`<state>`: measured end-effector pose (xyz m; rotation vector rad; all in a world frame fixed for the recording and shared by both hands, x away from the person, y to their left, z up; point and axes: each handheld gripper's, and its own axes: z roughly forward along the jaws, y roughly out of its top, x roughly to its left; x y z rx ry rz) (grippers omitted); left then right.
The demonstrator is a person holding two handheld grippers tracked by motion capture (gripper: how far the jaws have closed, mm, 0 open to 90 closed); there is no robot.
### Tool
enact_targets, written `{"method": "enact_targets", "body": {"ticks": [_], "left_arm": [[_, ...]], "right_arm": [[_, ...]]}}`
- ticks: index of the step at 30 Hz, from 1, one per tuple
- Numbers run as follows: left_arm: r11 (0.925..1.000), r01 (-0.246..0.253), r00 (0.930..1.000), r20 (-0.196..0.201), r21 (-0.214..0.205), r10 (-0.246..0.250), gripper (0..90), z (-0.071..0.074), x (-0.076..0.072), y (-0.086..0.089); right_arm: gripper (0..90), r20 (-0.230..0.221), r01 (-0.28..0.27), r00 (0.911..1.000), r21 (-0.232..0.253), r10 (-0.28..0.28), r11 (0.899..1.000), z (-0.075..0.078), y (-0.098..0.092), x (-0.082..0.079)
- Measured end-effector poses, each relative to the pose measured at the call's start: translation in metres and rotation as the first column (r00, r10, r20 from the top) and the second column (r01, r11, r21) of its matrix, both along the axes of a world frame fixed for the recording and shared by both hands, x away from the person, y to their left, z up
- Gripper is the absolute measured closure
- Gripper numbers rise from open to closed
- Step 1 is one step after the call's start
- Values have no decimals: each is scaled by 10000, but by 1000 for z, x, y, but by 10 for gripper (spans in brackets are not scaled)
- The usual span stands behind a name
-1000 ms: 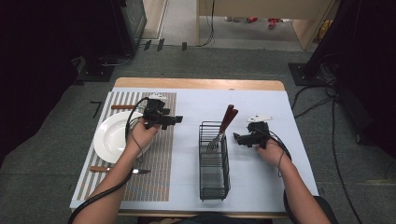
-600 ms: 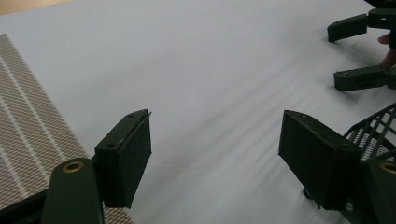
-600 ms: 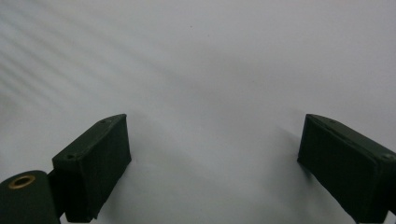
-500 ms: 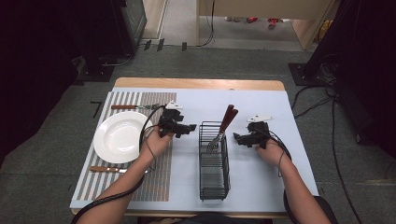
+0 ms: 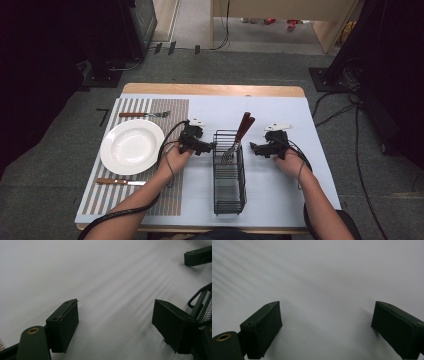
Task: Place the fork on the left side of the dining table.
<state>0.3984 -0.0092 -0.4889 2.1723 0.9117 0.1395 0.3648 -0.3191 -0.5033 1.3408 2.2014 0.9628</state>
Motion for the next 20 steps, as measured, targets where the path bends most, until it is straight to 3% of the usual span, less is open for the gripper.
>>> {"method": "enact_targets", "body": {"ticks": [5, 20], "left_arm": [[9996, 284, 9991, 303, 80, -287, 185, -3, -2, 0], [9992, 391, 9986, 364, -61, -388, 183, -4, -2, 1]], "right_arm": [[85, 0, -1, 10000, -1, 1, 10000, 0, 0, 0], [85, -18, 11, 10000, 3, -11, 10000, 0, 0, 0]]}}
